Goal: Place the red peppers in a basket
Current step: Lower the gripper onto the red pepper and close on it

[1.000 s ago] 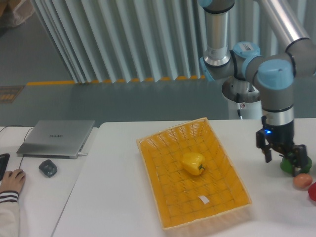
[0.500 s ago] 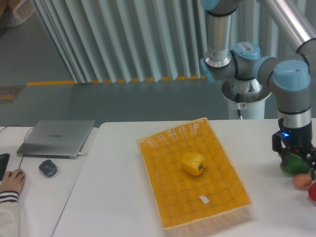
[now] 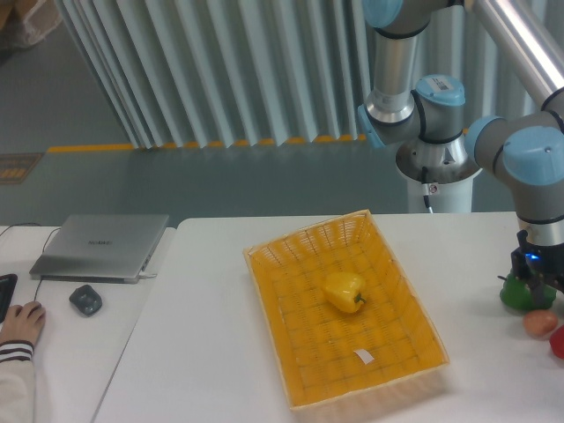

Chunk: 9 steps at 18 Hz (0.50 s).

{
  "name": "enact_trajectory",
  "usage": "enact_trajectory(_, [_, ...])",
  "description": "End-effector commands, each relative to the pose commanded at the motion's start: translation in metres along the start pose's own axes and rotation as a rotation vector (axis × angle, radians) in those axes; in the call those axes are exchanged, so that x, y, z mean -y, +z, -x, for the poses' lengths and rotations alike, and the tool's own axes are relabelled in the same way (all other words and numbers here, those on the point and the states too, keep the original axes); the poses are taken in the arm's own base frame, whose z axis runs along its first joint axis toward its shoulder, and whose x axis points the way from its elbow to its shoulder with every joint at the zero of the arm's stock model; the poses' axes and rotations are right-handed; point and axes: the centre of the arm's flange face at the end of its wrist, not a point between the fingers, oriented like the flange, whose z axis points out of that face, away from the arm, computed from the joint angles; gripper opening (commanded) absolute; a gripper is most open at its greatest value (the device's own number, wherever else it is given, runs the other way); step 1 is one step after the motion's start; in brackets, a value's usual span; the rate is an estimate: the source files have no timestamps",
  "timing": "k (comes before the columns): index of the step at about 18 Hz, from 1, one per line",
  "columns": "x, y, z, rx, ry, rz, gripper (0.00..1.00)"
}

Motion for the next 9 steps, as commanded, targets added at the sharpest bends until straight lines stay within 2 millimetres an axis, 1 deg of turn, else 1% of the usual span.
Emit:
enact_trajectory(2, [0.000,0.002,0.001,-0.002,0.020,-0.001,1.00])
enact_trajectory(5, [0.001,0.008,0.008,-0.002,0.027,0.003,1.00])
enact_trajectory(6, [-0.004,0.007,0.011,0.000,0.019,0.003,1.00])
enact_trajectory(7, [-0.007,0.011,0.012,-0.005,0.015,0.005,1.00])
enact_trajectory(8, [-0.007,0.013,0.013,-0.007,0.026,0.004,1.00])
enact_trajectory(9, [-0.008,0.019,0.013,-0.015,0.044,0.007,1.00])
